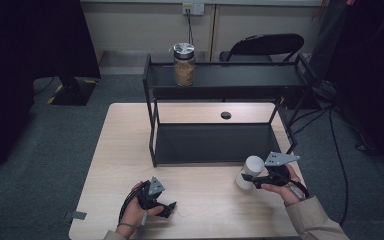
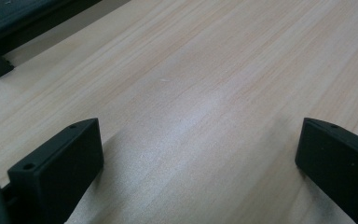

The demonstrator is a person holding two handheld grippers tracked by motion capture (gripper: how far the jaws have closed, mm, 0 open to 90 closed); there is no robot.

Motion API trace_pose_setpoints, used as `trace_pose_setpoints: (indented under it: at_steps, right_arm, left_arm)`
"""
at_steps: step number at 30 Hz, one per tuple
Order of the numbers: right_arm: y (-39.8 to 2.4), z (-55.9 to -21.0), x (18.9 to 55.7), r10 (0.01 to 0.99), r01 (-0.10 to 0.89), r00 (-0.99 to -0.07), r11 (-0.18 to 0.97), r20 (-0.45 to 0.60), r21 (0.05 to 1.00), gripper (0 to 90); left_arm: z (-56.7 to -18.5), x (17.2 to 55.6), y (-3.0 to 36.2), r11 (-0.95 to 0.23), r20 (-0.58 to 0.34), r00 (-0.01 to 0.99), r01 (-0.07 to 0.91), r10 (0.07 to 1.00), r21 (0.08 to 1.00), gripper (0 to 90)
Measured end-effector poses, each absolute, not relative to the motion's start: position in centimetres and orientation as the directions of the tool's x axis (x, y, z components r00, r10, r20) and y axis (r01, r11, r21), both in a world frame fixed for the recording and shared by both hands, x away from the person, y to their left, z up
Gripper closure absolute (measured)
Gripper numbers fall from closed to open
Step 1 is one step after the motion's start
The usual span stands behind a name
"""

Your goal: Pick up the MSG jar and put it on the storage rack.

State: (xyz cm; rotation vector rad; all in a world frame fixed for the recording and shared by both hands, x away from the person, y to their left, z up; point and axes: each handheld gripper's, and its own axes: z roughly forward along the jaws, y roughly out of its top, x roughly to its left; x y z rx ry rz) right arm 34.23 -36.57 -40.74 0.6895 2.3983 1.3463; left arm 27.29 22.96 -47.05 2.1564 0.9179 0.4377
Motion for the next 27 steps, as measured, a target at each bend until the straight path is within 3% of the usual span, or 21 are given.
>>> trace_pose_setpoints:
  at_steps: [27]
  right_arm:
    - [-36.7,-32.8,35.6,0.511,0.279,-0.859,0.462,0.005,0.842,34.6]
  left_arm:
    - [-47.0,27.3,22.9,-0.471,0.023,0.686,0.475,0.728,0.743,0.0]
